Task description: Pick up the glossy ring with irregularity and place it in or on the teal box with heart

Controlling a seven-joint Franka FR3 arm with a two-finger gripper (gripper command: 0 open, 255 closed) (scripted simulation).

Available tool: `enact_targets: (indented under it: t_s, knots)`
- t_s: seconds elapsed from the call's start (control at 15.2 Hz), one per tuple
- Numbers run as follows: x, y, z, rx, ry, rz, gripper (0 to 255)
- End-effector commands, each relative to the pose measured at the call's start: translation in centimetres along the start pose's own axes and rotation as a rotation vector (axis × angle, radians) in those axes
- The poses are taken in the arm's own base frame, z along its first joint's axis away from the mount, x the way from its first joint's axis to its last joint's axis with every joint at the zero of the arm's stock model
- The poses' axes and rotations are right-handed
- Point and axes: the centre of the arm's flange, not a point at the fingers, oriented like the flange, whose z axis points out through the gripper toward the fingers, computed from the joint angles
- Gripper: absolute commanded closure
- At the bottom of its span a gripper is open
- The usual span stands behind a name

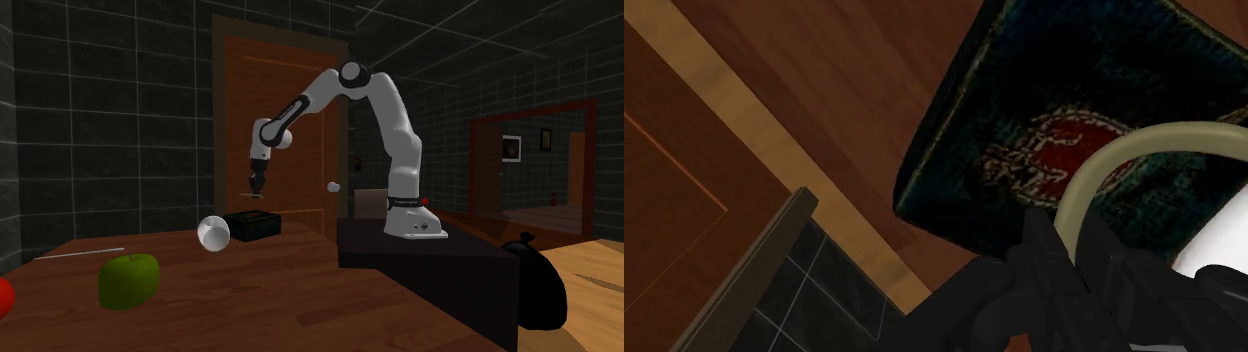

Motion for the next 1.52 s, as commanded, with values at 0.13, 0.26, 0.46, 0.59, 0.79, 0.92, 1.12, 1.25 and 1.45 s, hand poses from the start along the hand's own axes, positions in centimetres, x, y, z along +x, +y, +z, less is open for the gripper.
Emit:
enact_targets:
  t_s: [0.13, 0.26, 0.46, 0.59, 0.79, 0.92, 1.12, 1.25, 1.45]
  knots:
    - [-0.3, 0.2, 2.1, 0.000, 0.000, 0.000, 255]
    - [-0.4, 0.3, 3.1, 0.000, 0.000, 0.000, 255]
    - [-0.5, 0.3, 4.7, 0.000, 0.000, 0.000, 255]
    - [-0.7, 0.4, 5.9, 0.000, 0.000, 0.000, 255]
    - [-0.7, 0.4, 5.9, 0.000, 0.000, 0.000, 255]
    - [-0.7, 0.4, 5.9, 0.000, 0.000, 0.000, 255]
    - [-0.7, 0.4, 5.9, 0.000, 0.000, 0.000, 255]
    - [-0.7, 0.4, 5.9, 0.000, 0.000, 0.000, 0]
    - [-0.7, 0.4, 5.9, 0.000, 0.000, 0.000, 0]
